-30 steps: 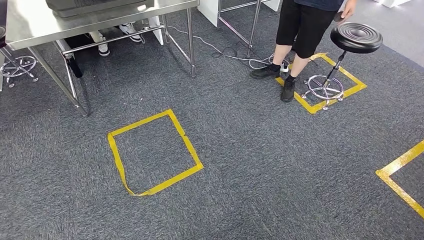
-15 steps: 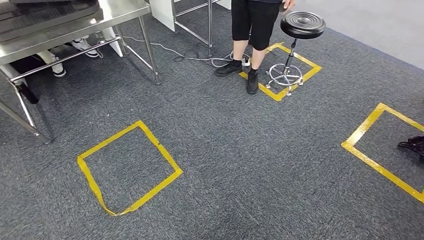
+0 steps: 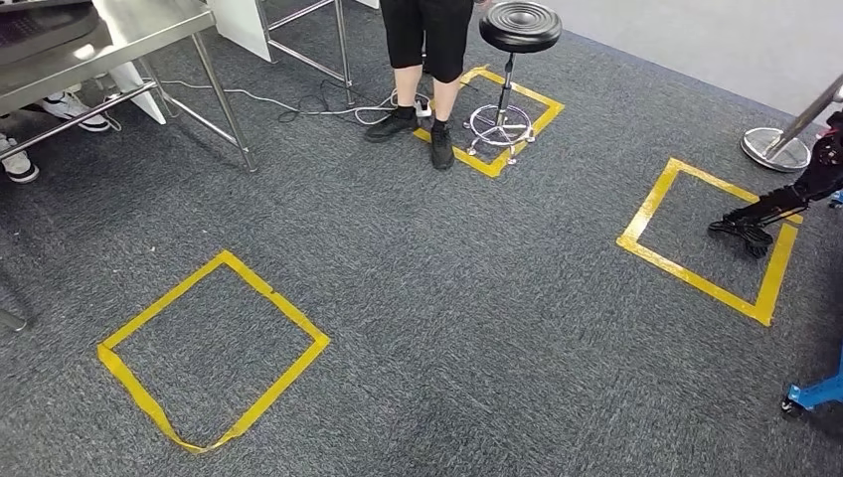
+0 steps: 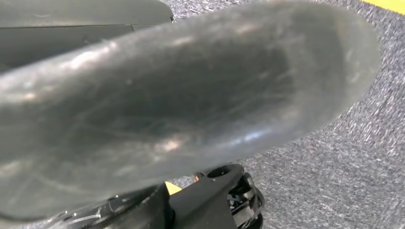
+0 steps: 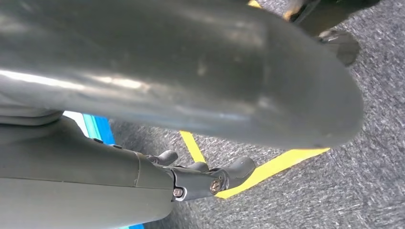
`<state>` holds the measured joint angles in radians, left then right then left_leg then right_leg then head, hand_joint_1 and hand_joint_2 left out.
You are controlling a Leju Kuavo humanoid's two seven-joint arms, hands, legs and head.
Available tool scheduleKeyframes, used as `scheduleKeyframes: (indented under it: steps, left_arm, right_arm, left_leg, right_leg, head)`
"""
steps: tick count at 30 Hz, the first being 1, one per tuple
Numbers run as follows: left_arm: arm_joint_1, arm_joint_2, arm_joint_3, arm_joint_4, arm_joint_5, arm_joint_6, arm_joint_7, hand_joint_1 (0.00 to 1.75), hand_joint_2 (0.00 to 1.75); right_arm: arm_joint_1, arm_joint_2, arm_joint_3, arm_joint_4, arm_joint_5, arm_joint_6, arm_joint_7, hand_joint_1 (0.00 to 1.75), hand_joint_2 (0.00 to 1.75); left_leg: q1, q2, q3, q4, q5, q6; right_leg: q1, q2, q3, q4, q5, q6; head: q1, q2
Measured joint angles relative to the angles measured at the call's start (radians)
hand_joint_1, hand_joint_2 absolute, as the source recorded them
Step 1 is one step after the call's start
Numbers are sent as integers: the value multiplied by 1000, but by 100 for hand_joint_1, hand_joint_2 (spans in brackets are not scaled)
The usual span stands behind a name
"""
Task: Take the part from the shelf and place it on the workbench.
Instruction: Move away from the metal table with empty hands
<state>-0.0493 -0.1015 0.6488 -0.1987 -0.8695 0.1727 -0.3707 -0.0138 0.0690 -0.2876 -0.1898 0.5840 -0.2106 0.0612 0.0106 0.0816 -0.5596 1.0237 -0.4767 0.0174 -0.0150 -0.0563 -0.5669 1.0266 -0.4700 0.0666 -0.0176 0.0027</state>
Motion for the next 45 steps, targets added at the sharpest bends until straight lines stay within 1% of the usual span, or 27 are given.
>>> scheduleKeyframes:
  steps: [1, 3, 5, 7, 9, 10, 11, 13, 15, 17, 19, 21, 23, 25, 26, 27, 29, 31, 32, 33, 34, 36, 39, 41, 42, 43, 45]
  left_arm:
    - [0, -1, 0, 0, 0, 1, 3, 0, 0]
    - [0, -3, 0, 0, 0, 2, 5, 0, 0]
    - [-2, -5, 0, 0, 0, 3, 5, 0, 0]
    - [1, -5, 0, 0, 0, 3, 6, 0, 0]
    - [7, -5, 0, 0, 0, 3, 6, 0, 0]
    - [9, -5, 0, 0, 0, 3, 6, 0, 0]
    - [10, -5, 0, 0, 0, 3, 6, 0, 0]
    - [11, -5, 0, 0, 0, 3, 6, 0, 0]
    - [11, -5, 0, 2, 0, 3, 6, 0, 0]
    - [10, -6, 0, 4, 0, 3, 6, 0, 0]
    - [7, -6, 0, 5, 0, 3, 7, 0, 0]
    - [6, -6, 0, 5, 0, 3, 6, 0, 0]
    - [7, -6, 1, 5, 0, 3, 6, 0, 0]
    - [9, -5, 1, 5, 1, 3, 7, 0, 0]
    - [9, -4, 1, 5, 2, 2, 7, 0, 0]
    - [9, -3, 2, 5, 2, 1, 7, 0, 0]
    - [7, -1, 2, 5, 3, -2, 6, 0, 0]
    - [6, 1, 2, 5, 2, -2, 3, 0, 0]
    - [5, 2, 2, 4, -1, -1, 3, 0, 0]
    - [4, 3, 1, 4, -7, 0, 6, 0, 0]
    - [2, 3, 0, 4, -14, 0, 10, 0, 0]
    - [-3, 5, -5, 4, -25, -1, 20, 0, 0]
    - [-3, 6, -8, 5, -28, -10, 34, 0, 0]
    - [0, 6, -8, 6, -27, -16, 43, 0, 0]
    - [2, 5, -9, 6, -27, -18, 45, 0, 0]
    - [4, 2, -9, 6, -28, -19, 48, 0, 0]
    - [8, -6, -9, 8, -34, -22, 58, 0, 0]
  right_arm:
    - [-1, 0, 0, 0, 0, 0, 0, 0, 0]
    - [1, -1, -1, 0, 0, 1, -1, 0, 0]
    - [4, -2, -1, 0, 0, 1, -1, 0, 0]
    - [5, -2, -1, 0, 0, 1, -1, 0, 0]
    - [5, -1, -1, 0, 0, 1, -1, 0, 0]
    - [5, -1, -1, 0, 0, 1, -1, 0, 0]
    - [6, 0, -1, 0, 0, 1, -1, 0, 0]
    - [8, 0, -1, 0, 0, 1, -1, 0, 0]
    - [6, 0, -1, 0, 0, 1, -1, 0, 0]
    - [4, -1, -2, 0, 0, 1, 0, 0, 0]
    - [7, -1, -2, 0, 1, 1, 0, 0, 0]
    - [9, -1, -2, 1, 1, 2, 1, 0, 0]
    - [5, 2, -2, 1, 4, 3, 2, 0, 0]
    - [0, 4, -2, 1, 10, 5, 3, 0, 0]
    - [0, 5, -2, 1, 15, 6, 4, 0, 0]
    - [1, 7, -2, 2, 18, 7, 6, 0, 0]
    - [1, 10, -2, 2, 23, 7, 9, 0, 0]
    - [-5, 14, -1, 2, 30, 9, 13, 0, 0]
    - [-7, 16, 0, 2, 35, 11, 17, 0, 0]
    - [-9, 17, 1, 2, 40, 14, 22, 0, 0]
    - [-10, 17, 1, 2, 45, 17, 27, 0, 0]
    - [-9, 16, 3, 2, 53, 21, 33, 0, 0]
    - [-11, 12, 5, 2, 60, 22, 28, 0, 0]
    - [-11, 9, 6, 2, 62, 19, 20, 0, 0]
    - [-9, 7, 6, 2, 61, 16, 16, 0, 0]
    - [-7, 4, 6, 2, 59, 11, 11, 0, 0]
    - [-4, -8, 5, 2, 52, -2, 0, 0, 0]
  left_leg:
    - [-1, 9, 2, 0, -1, -5]
    - [0, 24, 9, -4, 0, -18]
    - [4, -1, 8, 9, -15, -30]
    - [7, -55, -25, 93, -72, -37]
    - [8, -80, -84, 228, -138, -41]
    - [9, -84, -104, 273, -151, -43]
    - [11, -85, -107, 281, -142, -44]
    - [19, -92, -65, 192, -81, -50]
    - [32, -135, -11, 77, -34, -57]
    - [33, -165, 4, 35, -30, -52]
    - [24, -148, 3, 32, -29, -33]
    - [21, -125, 2, 28, -24, -15]
    - [18, -97, -1, 26, -22, -4]
    - [12, -66, -4, 26, -22, 0]
    - [10, -52, -5, 27, -23, 0]
    - [9, -39, -5, 27, -23, 0]
    - [8, -17, -4, 27, -24, -1]
    - [3, 3, 1, 26, -28, -9]
    - [1, 12, 4, 25, -29, -15]
    - [0, 24, 9, 21, -30, -22]
    - [3, 33, 15, 17, -31, -28]
    - [7, 8, 19, 30, -48, -39]
    - [11, -70, -41, 181, -139, -43]
    - [11, -83, -84, 268, -166, -45]
    - [12, -85, -84, 262, -150, -45]
    - [13, -88, -67, 221, -117, -45]
    - [20, -128, -14, 96, -53, -45]
  right_leg:
    - [3, -9, 12, -25, 6, -6]
    - [7, 7, 8, -30, 12, -19]
    - [-3, 27, 14, -38, 20, -32]
    - [-12, 46, 21, -43, 28, -41]
    - [-10, 69, 19, -43, 29, -45]
    - [-10, 81, 19, -42, 30, -46]
    - [-11, 95, 19, -41, 30, -46]
    - [-15, 122, 20, -36, 28, -43]
    - [-17, 149, 10, -18, 22, -32]
    - [-16, 170, -11, -3, 19, -16]
    - [-20, 184, -27, -3, 24, -3]
    - [-20, 146, -46, 24, 11, 1]
    - [-16, 89, -100, 128, -37, -7]
    - [-15, 70, -162, 251, -82, -11]
    - [-15, 67, -173, 275, -87, -8]
    - [-14, 64, -164, 260, -77, -3]
    - [-11, 37, -94, 136, -33, 5]
    - [-2, -15, -37, 29, 0, -1]
    - [2, -30, -29, 9, 7, -9]
    - [6, -29, -31, 6, 11, -17]
    - [7, -14, -30, 4, 16, -24]
    - [-3, 12, -20, -8, 25, -39]
    - [-9, 51, -11, -16, 31, -56]
    - [-5, 82, -10, -16, 31, -58]
    - [-4, 99, -9, -15, 31, -58]
    - [-4, 114, -8, -13, 31, -58]
    - [-2, 142, -11, -5, 28, -52]
  head:
    - [-1, 0]
    - [-3, 0]
    - [-6, 0]
    - [-9, 0]
    - [-10, 0]
    - [-9, 0]
    - [-9, 0]
    - [-10, 0]
    - [-10, 0]
    - [-10, 0]
    - [-8, 0]
    - [-5, 0]
    - [-1, 0]
    - [1, 0]
    - [1, 0]
    - [2, 0]
    - [3, 0]
    - [3, 0]
    - [2, 0]
    - [2, 0]
    - [1, 0]
    - [-2, 0]
    - [-8, 0]
    - [-9, 0]
    - [-9, 0]
    - [-9, 0]
    - [-10, 0]
